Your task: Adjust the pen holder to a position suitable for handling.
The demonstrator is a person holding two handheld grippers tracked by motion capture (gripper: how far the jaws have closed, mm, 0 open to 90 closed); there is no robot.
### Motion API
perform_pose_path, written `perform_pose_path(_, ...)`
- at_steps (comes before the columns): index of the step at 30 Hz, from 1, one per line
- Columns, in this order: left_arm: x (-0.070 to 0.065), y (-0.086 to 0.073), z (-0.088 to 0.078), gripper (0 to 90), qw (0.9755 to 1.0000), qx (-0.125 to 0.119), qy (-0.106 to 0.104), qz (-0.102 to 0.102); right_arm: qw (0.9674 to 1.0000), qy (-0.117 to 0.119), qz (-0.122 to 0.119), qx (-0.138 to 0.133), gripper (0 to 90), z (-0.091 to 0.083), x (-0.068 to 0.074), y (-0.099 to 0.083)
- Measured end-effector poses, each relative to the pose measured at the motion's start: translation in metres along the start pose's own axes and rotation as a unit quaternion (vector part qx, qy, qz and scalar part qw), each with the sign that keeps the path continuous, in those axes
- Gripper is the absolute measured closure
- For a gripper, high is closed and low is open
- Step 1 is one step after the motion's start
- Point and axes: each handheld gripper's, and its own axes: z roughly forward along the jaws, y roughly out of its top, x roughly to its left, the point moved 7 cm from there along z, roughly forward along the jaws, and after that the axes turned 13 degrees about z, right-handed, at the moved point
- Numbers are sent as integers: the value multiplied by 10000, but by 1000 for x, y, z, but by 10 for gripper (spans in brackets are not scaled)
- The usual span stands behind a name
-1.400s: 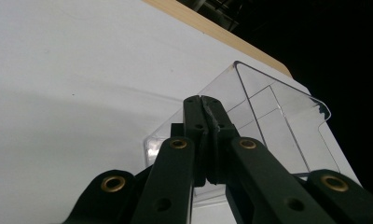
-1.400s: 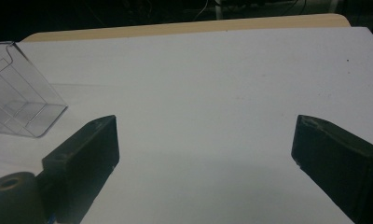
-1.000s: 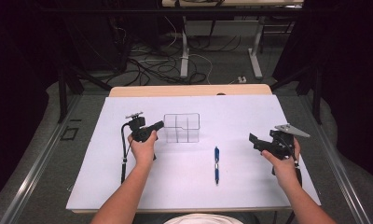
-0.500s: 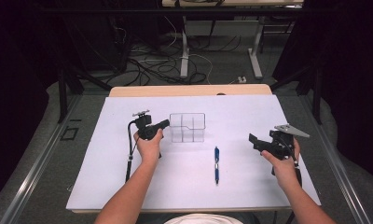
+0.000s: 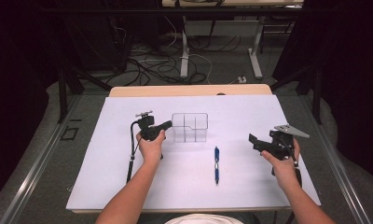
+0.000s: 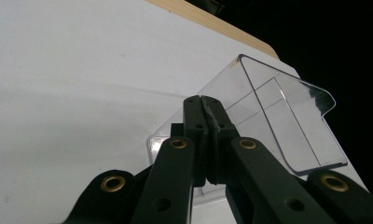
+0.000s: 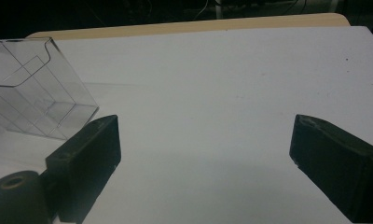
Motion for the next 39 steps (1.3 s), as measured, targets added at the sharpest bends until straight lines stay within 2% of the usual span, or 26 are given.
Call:
perform_pose_path(3, -2, 1, -2, 888, 10000, 3, -29, -30, 10000, -11, 54, 35, 83, 0, 1, -1)
perform_pose_path(7, 1, 1, -8, 868, 9997, 84, 68, 210, 10000, -27, 1, 50, 89, 2, 0, -1)
perform_pose_path(12, 2, 4, -17, 832, 9991, 76, 180, 381, 9999, -74, 39, 88, 94, 2, 1, -2)
perform_pose_path(13, 2, 5, -18, 815, 9992, 25, 191, 357, 9999, -79, 24, 71, 96, 3, 0, -3)
perform_pose_path(17, 1, 6, -24, 775, 9987, 33, 184, 468, 9999, -142, -45, 86, 107, 2, -2, -3)
perform_pose_path(21, 0, 6, -30, 729, 9981, 49, 174, 582, 9998, -168, -3, 112, 114, 3, -1, -4)
perform_pose_path(22, -1, 7, -32, 729, 9981, 19, 159, 592, 9999, -160, -34, 54, 116, 4, 0, -4)
perform_pose_path(23, -1, 7, -34, 693, 9976, 8, 177, 672, 9998, -137, -108, 63, 121, 3, 0, -4)
perform_pose_path(27, -1, 9, -44, 628, 9963, -54, 159, 842, 9998, -150, -92, 85, 125, 3, 1, -5)
perform_pose_path(30, 1, 9, -52, 597, 9949, -134, 231, 978, 9998, -162, -104, 78, 125, 3, 1, -4)
perform_pose_path(34, 6, 7, -58, 548, 9935, -187, 330, 1069, 9998, -171, -104, 71, 127, 2, 1, -4)
perform_pose_path(37, 7, 6, -61, 482, 9938, -193, 318, 1048, 9998, -153, -122, 56, 127, 1, 2, -4)
perform_pose_path(38, 7, 6, -63, 465, 9932, -274, 326, 1088, 9997, -145, -169, 44, 127, 1, 1, -3)
perform_pose_path(39, 8, 6, -65, 443, 9923, -202, 326, 1176, 9997, -145, -178, 44, 127, 1, 1, -3)
